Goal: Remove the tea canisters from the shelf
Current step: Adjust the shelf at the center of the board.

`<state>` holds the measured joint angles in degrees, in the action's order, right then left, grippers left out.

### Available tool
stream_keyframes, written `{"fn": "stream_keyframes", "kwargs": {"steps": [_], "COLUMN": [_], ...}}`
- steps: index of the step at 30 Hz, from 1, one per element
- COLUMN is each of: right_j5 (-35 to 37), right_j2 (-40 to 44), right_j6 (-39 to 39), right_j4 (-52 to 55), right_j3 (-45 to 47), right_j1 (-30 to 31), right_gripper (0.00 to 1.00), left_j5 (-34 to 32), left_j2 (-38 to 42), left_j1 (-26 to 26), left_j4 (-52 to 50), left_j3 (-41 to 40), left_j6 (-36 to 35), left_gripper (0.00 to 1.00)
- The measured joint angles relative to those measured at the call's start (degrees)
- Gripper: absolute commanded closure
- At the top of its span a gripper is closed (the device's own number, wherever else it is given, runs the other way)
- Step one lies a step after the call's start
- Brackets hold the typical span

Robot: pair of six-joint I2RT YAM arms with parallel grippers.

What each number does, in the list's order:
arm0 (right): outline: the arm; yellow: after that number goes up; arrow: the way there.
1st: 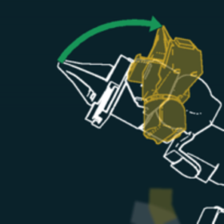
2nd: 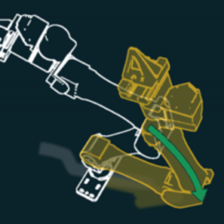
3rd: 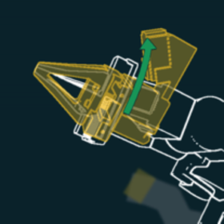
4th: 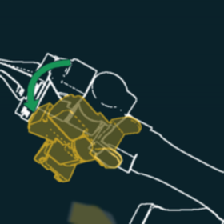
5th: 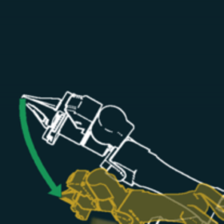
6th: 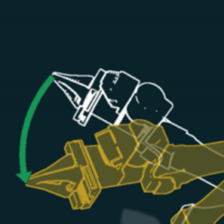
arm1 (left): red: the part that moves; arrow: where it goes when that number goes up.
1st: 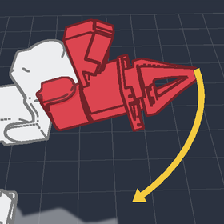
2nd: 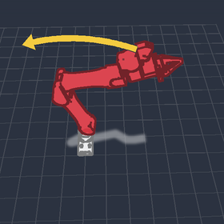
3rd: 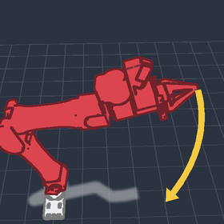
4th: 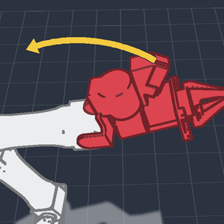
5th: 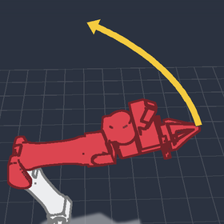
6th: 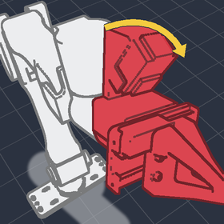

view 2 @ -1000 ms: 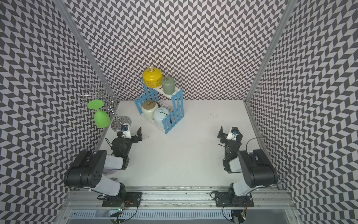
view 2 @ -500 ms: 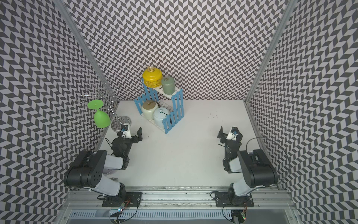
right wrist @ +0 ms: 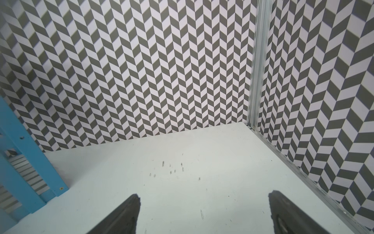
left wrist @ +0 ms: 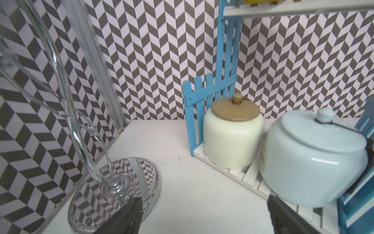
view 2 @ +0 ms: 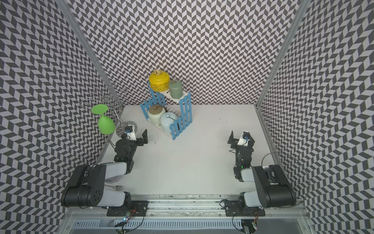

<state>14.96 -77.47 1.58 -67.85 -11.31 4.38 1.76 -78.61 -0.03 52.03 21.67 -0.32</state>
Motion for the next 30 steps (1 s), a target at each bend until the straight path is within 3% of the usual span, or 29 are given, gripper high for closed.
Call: {"fn": "stream_keyframes", "kwargs": {"steps": [7, 14, 22, 30], "right_j5": [-1.11, -2.27, -10.08, -7.04], "right_j2": [15.37, 24.28, 22.91, 19.32], "right_j6": [5.97, 22.16, 28.11, 29.53], "right_j4": [21.16, 37.90, 50.31, 52.63], "right_j3": [-9.42, -12.48, -17.94, -21.90], "right_j1": [0.02, -0.02, 1.29, 14.05], "right_gripper": [0.00, 0.00, 0.00, 0.00], "left_j5": [1.46, 2.01, 4.26, 7.30], "left_j2": [12.90, 21.68, 30.14, 32.59], "left_j1": [0.04, 0.37, -0.94, -3.13], "left_j4": [-18.73, -36.65, -46.10, -46.07], "left_j3": [6.54, 12.70, 13.97, 6.12], "left_j6": [2.84, 5.60, 3.21, 0.57], "left_gripper": [0.00, 0.00, 0.00, 0.00]}}
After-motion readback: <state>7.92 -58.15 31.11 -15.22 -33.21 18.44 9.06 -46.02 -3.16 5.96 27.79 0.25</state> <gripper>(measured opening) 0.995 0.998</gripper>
